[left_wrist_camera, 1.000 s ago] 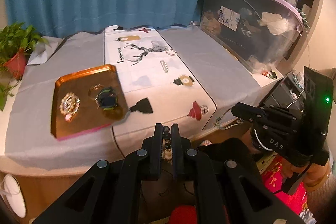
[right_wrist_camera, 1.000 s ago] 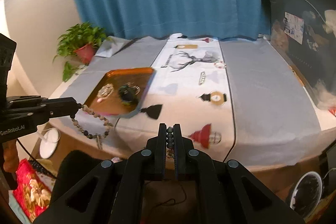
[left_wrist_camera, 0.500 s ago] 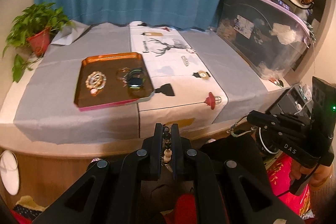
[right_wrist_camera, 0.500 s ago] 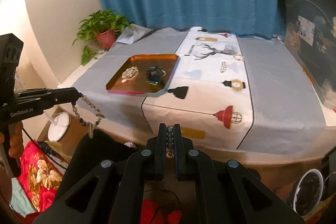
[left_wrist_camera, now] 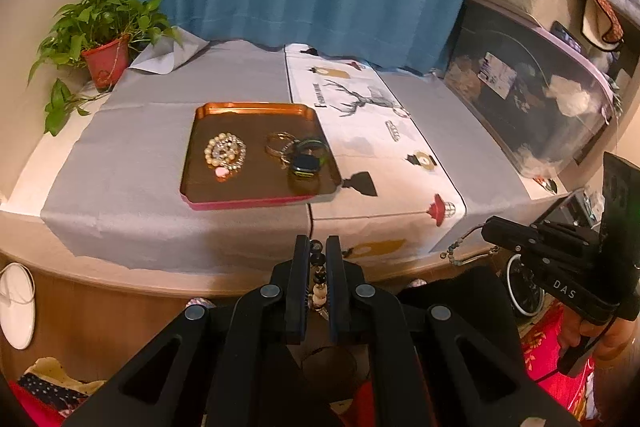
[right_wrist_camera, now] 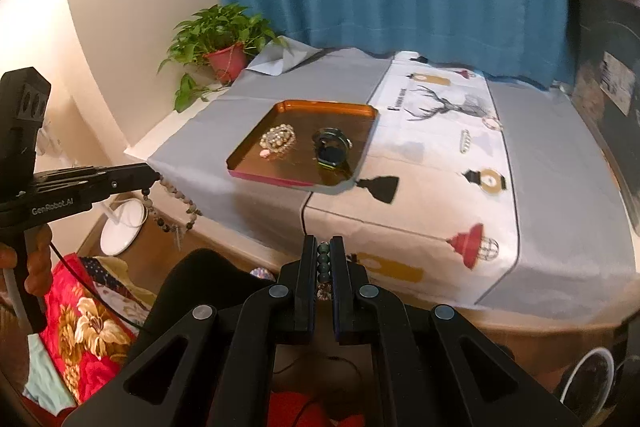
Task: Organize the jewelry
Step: 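Carry both pins over the copper tray and open both tools to drop them, then lift both open tools away from the copper tray, then grasp the pink-green bead bracelet with the right tool while the left tool grasps the pearl pin, then carry the bracelet and pearl pin to the copper tray and open both tools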
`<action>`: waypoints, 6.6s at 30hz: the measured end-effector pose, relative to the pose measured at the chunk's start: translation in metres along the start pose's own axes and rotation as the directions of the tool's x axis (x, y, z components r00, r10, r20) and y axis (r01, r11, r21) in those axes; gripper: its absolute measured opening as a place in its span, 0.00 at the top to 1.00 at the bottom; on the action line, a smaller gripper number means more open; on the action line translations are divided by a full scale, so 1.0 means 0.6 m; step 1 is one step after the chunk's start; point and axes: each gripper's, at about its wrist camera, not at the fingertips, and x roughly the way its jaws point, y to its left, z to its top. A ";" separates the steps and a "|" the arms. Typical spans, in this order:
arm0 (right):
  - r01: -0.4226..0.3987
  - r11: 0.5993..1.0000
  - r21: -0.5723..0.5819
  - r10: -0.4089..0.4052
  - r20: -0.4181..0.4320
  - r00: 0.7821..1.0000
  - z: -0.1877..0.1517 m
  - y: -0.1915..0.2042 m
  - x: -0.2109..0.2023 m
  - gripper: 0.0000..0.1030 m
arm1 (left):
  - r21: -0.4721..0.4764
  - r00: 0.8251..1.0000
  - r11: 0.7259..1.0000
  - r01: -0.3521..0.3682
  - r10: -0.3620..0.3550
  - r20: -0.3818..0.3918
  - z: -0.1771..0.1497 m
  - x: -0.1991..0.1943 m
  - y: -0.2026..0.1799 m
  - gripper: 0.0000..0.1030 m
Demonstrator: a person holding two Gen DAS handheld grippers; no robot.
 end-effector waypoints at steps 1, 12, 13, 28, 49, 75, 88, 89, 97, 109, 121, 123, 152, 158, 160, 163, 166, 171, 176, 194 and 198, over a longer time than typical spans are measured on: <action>-0.003 1.000 -0.006 0.003 -0.002 1.000 0.009 0.003 0.008 0.94 | -0.004 1.000 1.000 -0.001 0.001 0.000 0.005 0.004 0.007 0.95; -0.032 0.998 -0.057 0.032 -0.009 0.999 0.110 0.017 0.104 0.94 | -0.019 0.999 0.999 -0.027 0.028 0.030 0.094 0.055 0.079 0.94; -0.032 0.998 -0.062 0.031 -0.006 0.999 0.124 0.016 0.116 0.94 | -0.017 0.999 0.999 -0.030 0.030 0.035 0.106 0.062 0.085 0.95; -0.013 0.998 -0.068 0.014 0.023 1.000 0.313 -0.043 0.326 0.94 | 0.014 0.999 0.999 -0.029 0.029 0.021 0.290 0.272 0.132 0.94; 0.077 0.997 -0.006 -0.077 -0.136 0.988 0.312 -0.105 0.534 0.37 | -0.036 0.959 0.964 -0.264 0.258 -0.121 0.270 0.426 0.203 0.00; 0.165 0.986 -0.019 -0.164 0.057 0.985 -0.018 0.062 -0.004 0.25 | -0.060 0.949 0.949 -0.308 0.311 0.041 -0.061 -0.005 -0.032 0.00; 0.177 0.984 0.001 -0.175 0.131 0.976 -0.065 0.081 -0.093 0.25 | -0.009 0.942 0.948 -0.319 0.318 0.108 -0.090 -0.066 -0.081 0.00; 0.176 0.984 0.000 -0.175 0.132 0.976 -0.066 0.082 -0.094 0.25 | -0.007 0.941 0.947 -0.321 0.320 0.109 -0.091 -0.067 -0.084 0.00; 0.178 0.984 -0.003 -0.176 0.127 0.976 -0.068 0.083 -0.095 0.24 | 0.006 0.942 0.947 -0.321 0.318 0.108 -0.095 -0.066 -0.093 0.00; 0.186 0.982 0.020 -0.187 0.100 0.977 -0.066 0.047 -0.076 0.24 | 0.033 0.947 0.948 -0.317 0.314 0.071 -0.076 -0.033 -0.107 0.00; 0.306 0.944 0.122 -0.315 0.071 0.946 -0.035 -0.120 -0.046 0.24 | 0.142 0.967 0.957 -0.254 0.254 0.015 0.029 0.106 -0.184 0.00; 0.332 0.933 0.138 -0.343 0.065 0.937 -0.021 -0.166 -0.038 0.24 | 0.151 0.978 0.967 -0.206 0.207 0.007 0.065 0.149 -0.205 0.00; 0.268 0.955 0.129 -0.247 -0.156 0.956 0.262 -0.645 0.495 0.24 | 0.207 0.923 0.974 -0.089 0.158 -0.351 0.309 0.748 -0.253 0.02; 0.291 0.950 0.111 -0.275 -0.138 0.952 0.286 -0.655 0.548 0.18 | 0.211 0.933 0.974 -0.081 0.148 -0.328 0.311 0.744 -0.252 0.11; 0.292 0.954 0.063 -0.283 -0.121 0.951 0.288 -0.648 0.557 0.22 | 0.246 0.947 0.968 -0.046 0.120 -0.299 0.316 0.736 -0.264 0.75; 0.235 0.972 -0.028 -0.236 -0.091 0.967 0.289 -0.620 0.554 0.93 | 0.321 0.946 0.947 -0.011 0.114 -0.303 0.314 0.727 -0.286 0.92; 0.239 0.970 -0.050 -0.243 -0.124 0.962 0.288 -0.608 0.548 0.94 | 0.291 0.949 0.957 0.020 0.073 -0.308 0.318 0.710 -0.279 0.92; 0.234 0.962 0.141 -0.223 -0.086 0.971 0.268 -0.634 0.463 0.94 | 0.252 0.969 0.968 0.011 0.051 -0.240 0.340 0.637 -0.250 0.92; 0.302 0.946 0.115 -0.302 -0.023 0.953 0.238 -0.593 0.340 0.94 | 0.229 0.984 0.973 0.009 0.032 -0.175 0.339 0.537 -0.229 0.92; 0.254 0.961 0.113 -0.270 0.153 0.951 0.081 -0.254 -0.002 0.94 | 0.192 1.000 0.981 0.024 -0.026 0.009 0.120 0.109 -0.179 0.92; 0.222 0.971 0.088 -0.233 0.160 0.959 0.033 -0.184 -0.041 0.94 | 0.201 0.999 0.979 0.025 -0.031 0.024 0.060 0.052 -0.178 0.92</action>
